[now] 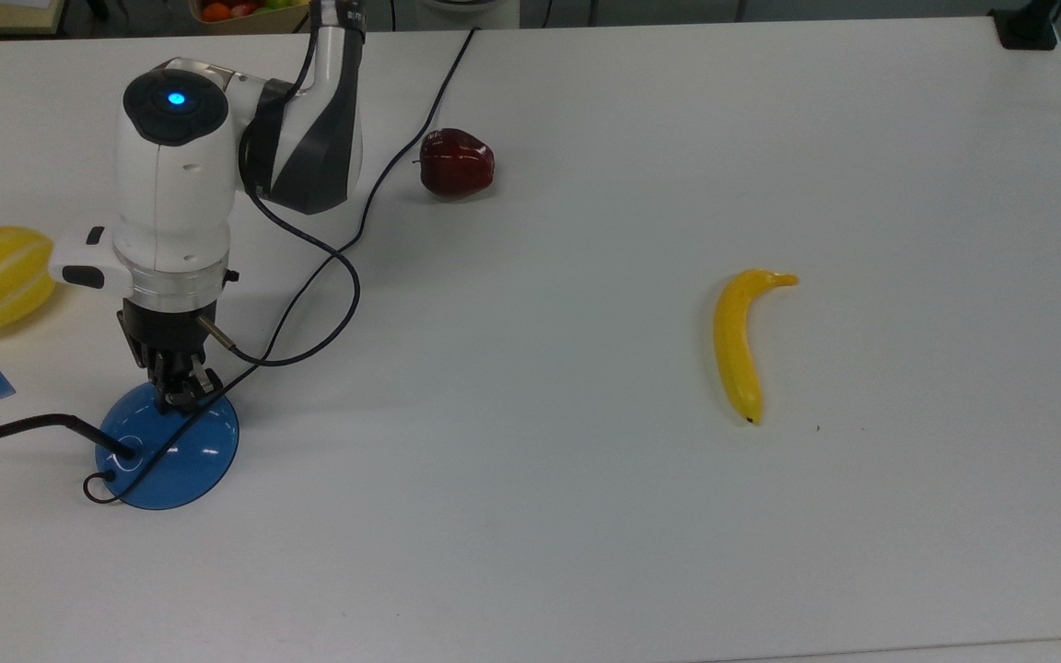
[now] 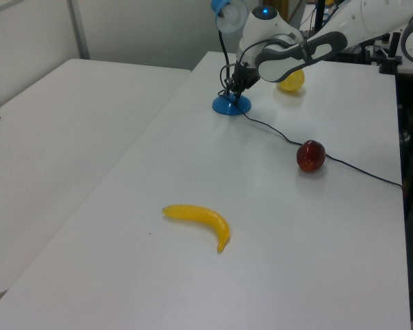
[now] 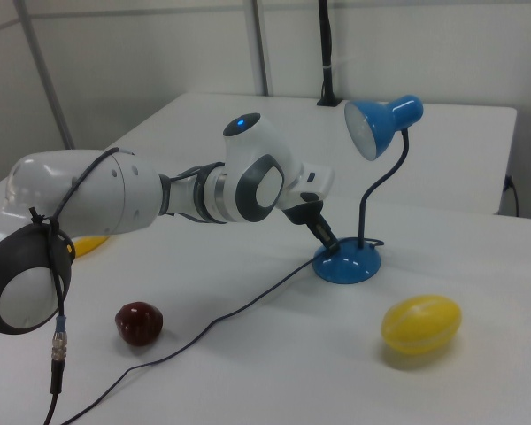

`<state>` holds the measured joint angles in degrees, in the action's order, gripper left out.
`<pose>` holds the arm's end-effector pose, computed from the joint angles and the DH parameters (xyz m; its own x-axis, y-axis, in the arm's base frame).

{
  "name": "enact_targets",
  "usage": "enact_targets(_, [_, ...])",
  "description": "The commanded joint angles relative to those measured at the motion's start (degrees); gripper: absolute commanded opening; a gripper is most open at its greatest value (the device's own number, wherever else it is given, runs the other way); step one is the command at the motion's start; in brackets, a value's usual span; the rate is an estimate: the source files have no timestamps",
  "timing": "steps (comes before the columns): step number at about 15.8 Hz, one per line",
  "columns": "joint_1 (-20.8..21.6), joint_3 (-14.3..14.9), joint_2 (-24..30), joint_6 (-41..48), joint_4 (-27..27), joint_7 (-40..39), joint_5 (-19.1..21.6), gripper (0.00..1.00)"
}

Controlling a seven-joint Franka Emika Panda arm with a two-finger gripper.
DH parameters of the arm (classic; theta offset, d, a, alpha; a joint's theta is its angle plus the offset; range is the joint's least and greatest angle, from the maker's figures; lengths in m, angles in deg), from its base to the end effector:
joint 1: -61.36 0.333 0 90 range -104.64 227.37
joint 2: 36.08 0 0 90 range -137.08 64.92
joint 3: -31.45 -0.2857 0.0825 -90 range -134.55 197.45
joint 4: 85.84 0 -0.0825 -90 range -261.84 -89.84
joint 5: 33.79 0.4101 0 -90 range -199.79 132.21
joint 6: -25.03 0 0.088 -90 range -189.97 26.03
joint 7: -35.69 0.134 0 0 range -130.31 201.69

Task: Turn on desk lamp
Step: 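Press down on the lamp base switch with the gripper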

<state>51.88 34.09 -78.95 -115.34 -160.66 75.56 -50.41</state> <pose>0.7726 -0.1629 0.2803 0.6808 -0.5775 0.4506 -0.6440 -0.7650 -0.0073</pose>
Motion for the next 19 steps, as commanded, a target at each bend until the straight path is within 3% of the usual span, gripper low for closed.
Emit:
enact_targets(1, [0.96, -0.09, -0.55, -0.61, 0.90, 1.87, -1.13, 0.00])
enact_targets(19, [1.14, 0.44, -4.23, -0.87, 1.96, 1.61, -1.57, 0.00])
